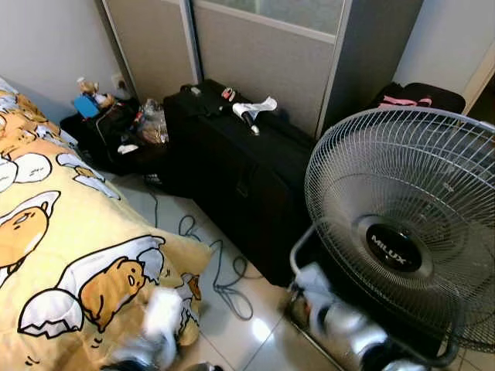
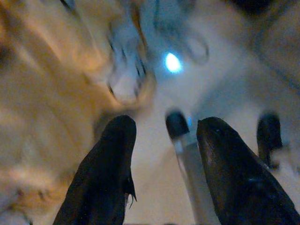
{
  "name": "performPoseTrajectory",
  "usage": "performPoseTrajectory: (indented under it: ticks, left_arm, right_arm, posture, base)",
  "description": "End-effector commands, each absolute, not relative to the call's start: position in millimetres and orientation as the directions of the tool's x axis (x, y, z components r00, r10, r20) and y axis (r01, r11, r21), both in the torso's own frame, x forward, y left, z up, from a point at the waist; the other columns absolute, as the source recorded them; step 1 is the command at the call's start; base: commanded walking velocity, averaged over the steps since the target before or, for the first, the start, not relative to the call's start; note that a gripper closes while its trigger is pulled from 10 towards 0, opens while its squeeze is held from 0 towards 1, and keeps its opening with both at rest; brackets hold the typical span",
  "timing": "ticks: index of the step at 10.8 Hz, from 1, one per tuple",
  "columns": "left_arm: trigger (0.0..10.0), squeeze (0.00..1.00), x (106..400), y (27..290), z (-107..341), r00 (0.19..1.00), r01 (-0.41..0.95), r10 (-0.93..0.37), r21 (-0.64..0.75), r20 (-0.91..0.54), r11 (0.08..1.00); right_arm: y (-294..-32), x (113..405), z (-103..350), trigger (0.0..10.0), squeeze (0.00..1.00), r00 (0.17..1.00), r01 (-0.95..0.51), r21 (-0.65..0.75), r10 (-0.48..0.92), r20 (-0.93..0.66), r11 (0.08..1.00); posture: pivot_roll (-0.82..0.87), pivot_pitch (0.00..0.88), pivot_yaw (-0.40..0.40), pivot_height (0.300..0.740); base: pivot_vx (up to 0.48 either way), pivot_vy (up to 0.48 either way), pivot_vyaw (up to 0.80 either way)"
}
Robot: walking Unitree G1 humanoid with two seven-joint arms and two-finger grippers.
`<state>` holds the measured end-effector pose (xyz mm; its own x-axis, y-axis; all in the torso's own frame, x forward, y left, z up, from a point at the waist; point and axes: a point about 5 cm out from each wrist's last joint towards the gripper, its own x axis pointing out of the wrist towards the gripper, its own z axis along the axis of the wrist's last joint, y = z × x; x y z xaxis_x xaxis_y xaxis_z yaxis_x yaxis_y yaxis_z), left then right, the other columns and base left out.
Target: Clean up the room
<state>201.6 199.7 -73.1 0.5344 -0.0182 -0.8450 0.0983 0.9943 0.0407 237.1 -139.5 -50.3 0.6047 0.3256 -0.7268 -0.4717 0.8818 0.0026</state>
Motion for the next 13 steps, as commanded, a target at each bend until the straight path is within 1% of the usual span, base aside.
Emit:
performPoseTrajectory:
  ticks: [1,2,3,4,5,6,7,8,9,10,11,12,13]
  left_arm:
    - [10.0,0.00,223.1,205.7,-57.0,0.636,0.101,-0.034,0.039,-0.771,0.994]
    - [10.0,0.00,241.2,214.0,-37.1,0.738,0.091,-0.029,0.058,-0.674,0.994]
    - [10.0,0.00,253.1,217.8,-15.9,0.816,0.078,-0.045,0.033,-0.576,0.996]
    - [10.0,0.00,256.5,221.1,-0.3,0.859,0.075,-0.052,0.025,-0.509,0.997]
    - [10.0,0.00,252.1,226.9,21.9,0.904,0.072,-0.049,0.039,-0.424,0.997]
    - [10.0,0.00,247.2,228.3,36.9,0.928,0.080,-0.049,0.069,-0.368,0.994]
    - [10.0,0.00,240.7,223.3,61.0,0.958,0.091,-0.062,0.091,-0.278,0.992]
    - [10.0,0.00,237.3,219.2,72.7,0.968,0.090,-0.066,0.089,-0.243,0.992]
    - [10.0,0.00,235.5,214.6,84.0,0.978,0.056,-0.038,0.082,-0.204,0.995]
    - [10.0,0.00,233.1,202.7,101.1,0.990,0.026,-0.021,0.039,-0.141,0.999]
    - [10.0,0.00,230.4,194.8,107.2,0.991,0.025,-0.023,0.012,-0.129,1.000]
    - [10.0,0.00,227.1,190.8,109.2,0.994,0.000,0.001,0.010,-0.109,1.000]
    - [10.0,0.00,223.9,187.4,110.8,0.995,0.008,-0.004,0.041,-0.096,0.999]
  right_arm:
    - [-142.1,255.6,-34.0,10.0,1.00,0.681,-0.461,-0.027,0.334,-0.652,0.887]
    - [-140.2,270.0,-16.9,10.0,1.00,0.730,-0.486,-0.038,0.382,-0.568,0.873]
    - [-127.3,281.1,6.2,10.0,1.00,0.748,-0.551,-0.026,0.480,-0.458,0.834]
    - [-117.4,283.6,23.4,10.0,1.00,0.750,-0.590,-0.018,0.539,-0.383,0.807]
    - [-104.1,271.1,42.0,10.0,1.00,0.692,-0.648,0.089,0.633,-0.347,0.757]
    - [-97.0,264.5,56.9,10.0,1.00,0.681,-0.674,0.110,0.673,-0.288,0.730]
    - [-90.3,261.1,88.6,10.0,1.00,0.724,-0.667,0.121,0.678,-0.126,0.735]
    - [-87.3,257.1,106.9,10.0,1.00,0.733,-0.665,0.179,0.679,-0.032,0.725]
    - [-90.9,254.1,118.3,10.0,1.00,0.785,-0.609,0.192,0.620,0.008,0.769]
    - [-101.3,245.1,126.0,10.0,1.00,0.862,-0.500,0.193,0.507,0.014,0.844]
    - [-104.8,237.1,125.9,10.0,1.00,0.880,-0.461,0.219,0.474,-0.009,0.860]
    - [-109.9,233.4,129.6,10.0,1.00,0.891,-0.442,0.191,0.454,-0.025,0.877]
    - [-121.6,231.3,127.0,10.0,1.00,0.915,-0.388,0.155,0.400,-0.058,0.909]
  posture:
    - [-0.12,0.000,0.072,0.740]
    - [-0.12,0.000,0.073,0.740]
    - [-0.13,0.000,0.072,0.740]
    - [-0.13,0.000,0.073,0.740]
    - [-0.13,0.000,0.070,0.740]
    - [-0.13,0.000,0.067,0.740]
    - [-0.14,0.000,0.058,0.740]
    - [-0.14,0.000,0.057,0.740]
    - [-0.14,0.000,0.052,0.740]
    - [-0.14,0.000,0.045,0.740]
    - [-0.15,0.000,0.033,0.740]
    - [-0.14,0.000,0.004,0.740]
    - [-0.13,0.000,-0.014,0.740]
  base:
    - [0.000,0.000,0.00]
    - [0.000,0.000,0.00]
    - [0.000,0.000,0.00]
    - [0.000,0.000,0.00]
    - [0.000,0.000,0.00]
    - [0.000,0.000,0.00]
    - [0.000,0.000,0.00]
    - [0.000,0.000,0.00]
    - [0.000,0.000,0.00]
    - [0.000,0.000,0.00]
    - [0.000,0.000,0.00]
    - [0.000,0.000,0.00]
    - [0.000,0.000,0.00]
